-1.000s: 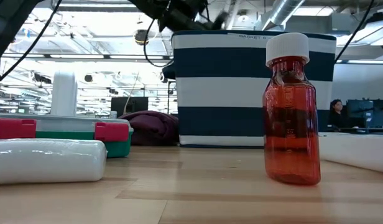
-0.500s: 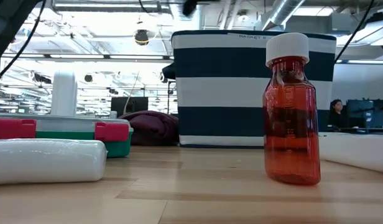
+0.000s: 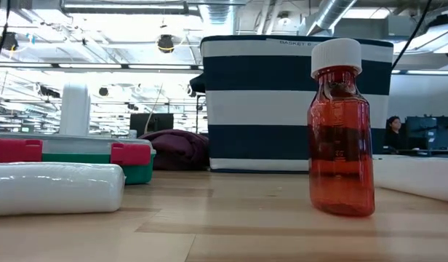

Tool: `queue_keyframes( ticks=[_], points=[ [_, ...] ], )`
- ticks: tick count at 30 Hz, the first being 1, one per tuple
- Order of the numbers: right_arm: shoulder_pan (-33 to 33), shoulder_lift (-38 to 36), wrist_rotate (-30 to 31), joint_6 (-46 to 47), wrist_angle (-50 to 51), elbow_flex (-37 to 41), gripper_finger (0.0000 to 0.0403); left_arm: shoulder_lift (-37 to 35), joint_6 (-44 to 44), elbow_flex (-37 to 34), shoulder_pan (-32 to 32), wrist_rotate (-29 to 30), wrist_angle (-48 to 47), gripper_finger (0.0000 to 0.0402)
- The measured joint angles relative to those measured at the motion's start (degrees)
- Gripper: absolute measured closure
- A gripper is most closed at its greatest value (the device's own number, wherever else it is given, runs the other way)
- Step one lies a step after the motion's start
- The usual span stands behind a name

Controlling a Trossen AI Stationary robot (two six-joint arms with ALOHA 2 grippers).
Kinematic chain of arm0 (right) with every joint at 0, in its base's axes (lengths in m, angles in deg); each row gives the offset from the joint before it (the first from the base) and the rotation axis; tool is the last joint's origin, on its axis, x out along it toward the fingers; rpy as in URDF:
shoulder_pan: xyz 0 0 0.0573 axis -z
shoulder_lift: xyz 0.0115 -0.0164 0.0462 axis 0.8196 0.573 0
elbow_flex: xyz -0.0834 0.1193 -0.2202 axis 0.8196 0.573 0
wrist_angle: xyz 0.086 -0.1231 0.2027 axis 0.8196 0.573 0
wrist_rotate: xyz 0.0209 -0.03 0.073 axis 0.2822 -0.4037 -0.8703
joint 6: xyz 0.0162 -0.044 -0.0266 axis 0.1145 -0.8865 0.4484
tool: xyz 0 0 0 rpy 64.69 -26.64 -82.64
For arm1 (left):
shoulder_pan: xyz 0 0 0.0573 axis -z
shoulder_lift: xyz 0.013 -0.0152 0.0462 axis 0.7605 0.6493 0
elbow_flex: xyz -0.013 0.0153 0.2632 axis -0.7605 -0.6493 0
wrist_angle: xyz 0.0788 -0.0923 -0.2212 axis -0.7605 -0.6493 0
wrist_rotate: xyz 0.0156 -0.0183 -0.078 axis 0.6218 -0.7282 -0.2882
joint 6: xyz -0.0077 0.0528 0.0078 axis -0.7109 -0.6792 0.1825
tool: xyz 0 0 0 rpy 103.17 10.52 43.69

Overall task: Pick & place medical supplies in basket/bin
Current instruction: Put the red medicine bottle into the blue organizer

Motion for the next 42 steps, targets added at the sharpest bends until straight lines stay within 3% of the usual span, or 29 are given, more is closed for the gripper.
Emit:
queue_keyframes(
  ticks=[5, 9, 18, 22, 29, 42],
  points=[
    [-0.6, 5.5, -7.5, -0.9, -1.0, 0.2, 0.0164, -4.3, 2.4, 0.0, 0.8, 0.9, -2.8, 0.0282],
    [-0.6, 8.5, -9.6, -1.3, -3.8, 0.2, 0.0157, -7.0, 2.5, 0.0, 1.5, 1.1, -3.9, 0.0284],
    [1.0, 10.2, -1.3, 3.0, -1.1, 0.1, 0.0165, -10.5, 2.3, 0.0, 1.9, 1.2, -6.9, 0.0284],
    [-2.7, 13.1, -1.5, 5.0, -2.2, 0.0, 0.0165, -11.7, 2.1, -0.1, 2.3, 0.9, -6.8, 0.0284],
    [-8.4, 19.6, 5.9, 5.1, 0.9, 0.1, 0.0165, -13.1, 1.1, 0.0, 2.4, 0.2, -6.7, 0.0284],
    [-11.3, 28.5, 8.9, 4.6, 0.6, -0.1, 0.0165, -13.3, 0.7, 0.0, 2.4, 0.7, -6.7, 0.0284]
  ],
)
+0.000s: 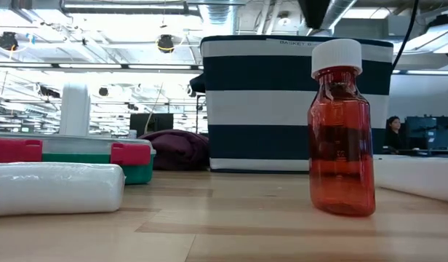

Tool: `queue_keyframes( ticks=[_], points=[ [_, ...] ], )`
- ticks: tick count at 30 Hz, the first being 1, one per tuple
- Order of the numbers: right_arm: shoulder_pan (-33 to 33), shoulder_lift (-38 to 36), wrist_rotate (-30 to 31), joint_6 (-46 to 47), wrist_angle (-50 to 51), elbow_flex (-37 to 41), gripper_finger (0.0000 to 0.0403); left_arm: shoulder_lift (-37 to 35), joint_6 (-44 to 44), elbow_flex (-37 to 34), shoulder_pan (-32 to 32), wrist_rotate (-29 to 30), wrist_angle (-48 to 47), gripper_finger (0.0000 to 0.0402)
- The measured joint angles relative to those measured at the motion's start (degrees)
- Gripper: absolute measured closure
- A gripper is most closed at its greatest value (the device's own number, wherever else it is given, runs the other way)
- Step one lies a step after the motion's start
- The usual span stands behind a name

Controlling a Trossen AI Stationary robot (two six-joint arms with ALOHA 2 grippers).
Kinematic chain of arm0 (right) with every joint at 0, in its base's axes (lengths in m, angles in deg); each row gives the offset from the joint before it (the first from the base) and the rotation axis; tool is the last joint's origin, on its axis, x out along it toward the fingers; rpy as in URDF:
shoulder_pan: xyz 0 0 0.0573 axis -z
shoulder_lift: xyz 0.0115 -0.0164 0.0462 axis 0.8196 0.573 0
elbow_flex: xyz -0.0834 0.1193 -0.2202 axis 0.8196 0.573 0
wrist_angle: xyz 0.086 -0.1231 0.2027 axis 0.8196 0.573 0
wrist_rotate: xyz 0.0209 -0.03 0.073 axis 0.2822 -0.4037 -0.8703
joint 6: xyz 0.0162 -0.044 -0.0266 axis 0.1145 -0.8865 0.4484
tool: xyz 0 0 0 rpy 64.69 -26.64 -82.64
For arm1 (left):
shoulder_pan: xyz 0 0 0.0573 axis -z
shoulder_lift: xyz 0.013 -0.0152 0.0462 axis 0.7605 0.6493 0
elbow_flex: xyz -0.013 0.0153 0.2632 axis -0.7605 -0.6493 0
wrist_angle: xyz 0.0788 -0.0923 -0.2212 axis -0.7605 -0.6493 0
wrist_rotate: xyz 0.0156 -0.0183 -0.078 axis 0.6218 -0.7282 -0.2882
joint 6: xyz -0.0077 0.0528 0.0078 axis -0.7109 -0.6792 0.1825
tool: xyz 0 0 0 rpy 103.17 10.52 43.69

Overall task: Pick & place medical supplies in basket/bin
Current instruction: Put the red medicine bottle into the blue organizer

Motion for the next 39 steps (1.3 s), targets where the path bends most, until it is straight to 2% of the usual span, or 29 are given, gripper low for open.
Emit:
queue_keyframes(
  ticks=[25, 31, 39],
  points=[
    [0.2, 2.2, -1.2, -0.5, -3.1, 0.1, 0.0165, 0.0, -0.8, 0.0, 0.0, -0.5, 0.0, 0.0284],
    [0.1, 5.1, -1.6, -0.5, -1.9, 0.2, 0.0165, 0.0, -1.2, 0.0, 0.0, -0.6, 0.0, 0.0284],
    [0.4, 5.2, -1.4, -0.5, -0.4, 0.2, 0.0166, 0.0, -1.3, 0.0, 0.0, -0.6, 0.0, 0.0284]
  ],
)
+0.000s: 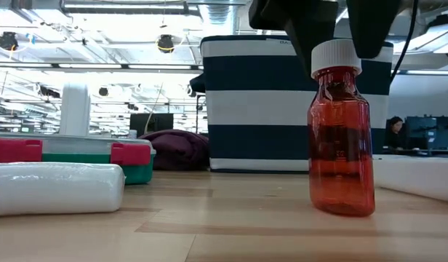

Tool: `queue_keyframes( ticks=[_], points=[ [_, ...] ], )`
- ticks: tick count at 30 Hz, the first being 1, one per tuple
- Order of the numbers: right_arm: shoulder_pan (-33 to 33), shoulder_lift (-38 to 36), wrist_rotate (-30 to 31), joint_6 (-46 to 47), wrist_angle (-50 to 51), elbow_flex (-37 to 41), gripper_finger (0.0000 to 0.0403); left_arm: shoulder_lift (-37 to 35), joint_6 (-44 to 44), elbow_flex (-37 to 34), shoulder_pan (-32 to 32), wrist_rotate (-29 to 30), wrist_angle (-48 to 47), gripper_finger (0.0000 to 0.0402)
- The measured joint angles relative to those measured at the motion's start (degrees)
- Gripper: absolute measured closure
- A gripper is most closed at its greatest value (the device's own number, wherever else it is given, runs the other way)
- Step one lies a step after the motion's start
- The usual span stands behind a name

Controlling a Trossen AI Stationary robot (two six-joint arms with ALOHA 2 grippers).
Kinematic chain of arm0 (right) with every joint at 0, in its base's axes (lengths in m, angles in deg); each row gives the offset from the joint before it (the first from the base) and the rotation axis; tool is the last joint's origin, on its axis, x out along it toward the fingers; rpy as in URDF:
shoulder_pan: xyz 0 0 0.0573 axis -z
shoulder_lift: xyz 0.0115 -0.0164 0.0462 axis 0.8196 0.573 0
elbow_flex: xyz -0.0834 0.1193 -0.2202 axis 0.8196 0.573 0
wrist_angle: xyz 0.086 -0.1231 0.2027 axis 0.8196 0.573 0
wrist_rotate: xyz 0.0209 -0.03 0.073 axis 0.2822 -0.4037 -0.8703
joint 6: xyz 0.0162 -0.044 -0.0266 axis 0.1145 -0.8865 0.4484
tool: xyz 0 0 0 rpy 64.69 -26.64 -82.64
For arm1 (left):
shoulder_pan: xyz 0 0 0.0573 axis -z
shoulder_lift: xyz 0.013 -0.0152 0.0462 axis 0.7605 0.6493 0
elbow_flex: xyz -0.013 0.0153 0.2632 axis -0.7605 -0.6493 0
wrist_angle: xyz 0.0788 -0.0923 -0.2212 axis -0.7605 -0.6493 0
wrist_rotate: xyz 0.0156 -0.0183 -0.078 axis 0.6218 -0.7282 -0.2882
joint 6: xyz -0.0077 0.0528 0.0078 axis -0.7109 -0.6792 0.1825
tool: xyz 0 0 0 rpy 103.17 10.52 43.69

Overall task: Pick & place medical supplies in basket/bin
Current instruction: Put the red medicine bottle into the blue organizer

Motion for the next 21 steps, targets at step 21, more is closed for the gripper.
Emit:
queue_keyframes(
  ticks=[21],
  points=[
    [1.2, -0.6, -4.6, -0.5, 0.9, -1.4, 0.0286, 0.0, 0.0, 0.0, 0.0, 0.0, 0.0, 0.0284]
  ],
)
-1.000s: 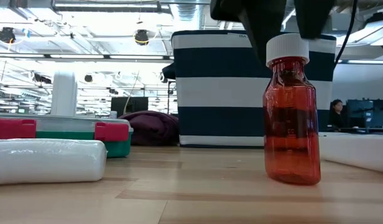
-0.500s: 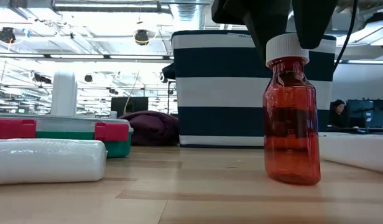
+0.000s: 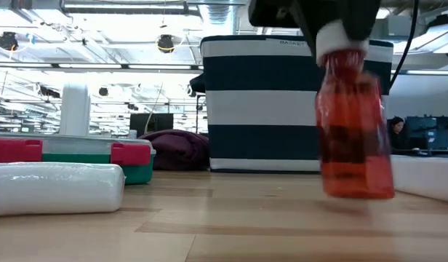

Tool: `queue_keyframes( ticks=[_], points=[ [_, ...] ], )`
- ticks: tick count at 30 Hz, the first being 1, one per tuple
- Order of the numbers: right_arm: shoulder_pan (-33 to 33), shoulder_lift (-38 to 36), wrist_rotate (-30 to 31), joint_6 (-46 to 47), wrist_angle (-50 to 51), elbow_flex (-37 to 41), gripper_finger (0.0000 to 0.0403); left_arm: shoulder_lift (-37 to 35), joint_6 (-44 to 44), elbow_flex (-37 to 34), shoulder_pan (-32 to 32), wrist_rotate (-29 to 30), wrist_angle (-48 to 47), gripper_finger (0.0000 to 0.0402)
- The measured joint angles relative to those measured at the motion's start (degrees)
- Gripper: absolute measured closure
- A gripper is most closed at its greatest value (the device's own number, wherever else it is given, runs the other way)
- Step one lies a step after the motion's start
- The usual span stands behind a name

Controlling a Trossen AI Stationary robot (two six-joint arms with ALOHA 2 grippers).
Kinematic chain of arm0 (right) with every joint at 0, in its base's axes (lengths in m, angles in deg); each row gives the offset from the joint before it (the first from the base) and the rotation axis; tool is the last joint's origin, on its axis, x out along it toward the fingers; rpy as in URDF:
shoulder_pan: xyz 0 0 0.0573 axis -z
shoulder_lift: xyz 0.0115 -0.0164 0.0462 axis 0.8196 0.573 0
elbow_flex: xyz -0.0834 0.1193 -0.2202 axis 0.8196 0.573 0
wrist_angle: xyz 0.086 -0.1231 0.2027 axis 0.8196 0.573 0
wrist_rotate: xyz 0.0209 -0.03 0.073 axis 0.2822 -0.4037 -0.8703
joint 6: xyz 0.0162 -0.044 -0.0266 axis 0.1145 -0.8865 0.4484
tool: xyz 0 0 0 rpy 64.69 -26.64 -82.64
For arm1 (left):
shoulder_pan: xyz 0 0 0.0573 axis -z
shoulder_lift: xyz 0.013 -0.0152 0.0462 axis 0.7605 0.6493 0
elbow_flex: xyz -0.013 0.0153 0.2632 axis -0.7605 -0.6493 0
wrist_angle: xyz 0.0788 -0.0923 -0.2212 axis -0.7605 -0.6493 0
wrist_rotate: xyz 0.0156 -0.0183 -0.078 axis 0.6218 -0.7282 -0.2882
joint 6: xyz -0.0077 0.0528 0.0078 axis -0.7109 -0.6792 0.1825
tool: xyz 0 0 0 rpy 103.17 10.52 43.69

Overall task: Pick & place medical supplies in basket/bin
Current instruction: Put the red medicine bottle into the blue organizer

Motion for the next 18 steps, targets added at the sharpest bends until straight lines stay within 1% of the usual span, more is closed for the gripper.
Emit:
queue_keyframes(
  ticks=[4, 7, 10, 13, 16, 18],
  points=[
    [0.7, -3.2, -0.6, 0.0, 0.2, 0.1, 0.0267, 0.0, 0.0, 0.0, 0.0, 0.0, 0.0, 0.0284],
    [1.9, -6.4, 2.7, 0.0, -0.1, 0.1, 0.0271, 0.0, 0.0, 0.0, 0.0, 0.0, 0.0, 0.0284],
    [4.0, -10.4, 8.8, -1.2, -2.5, 0.1, 0.0285, 0.0, 0.0, 0.0, 0.0, 0.0, 0.0, 0.0284],
    [6.8, -14.8, 15.9, -1.5, -5.4, 0.1, 0.0286, 0.0, 0.0, 0.0, 0.0, -0.1, 0.0, 0.0284],
    [10.2, -19.3, 23.7, -2.3, -6.9, 0.0, 0.0273, 0.0, 0.1, 0.0, 0.0, -0.1, 0.0, 0.0284],
    [12.3, -22.5, 29.7, -4.4, -7.6, 0.0, 0.0263, 0.0, 0.3, 0.0, 0.0, -0.1, 0.0, 0.0284]
  ],
)
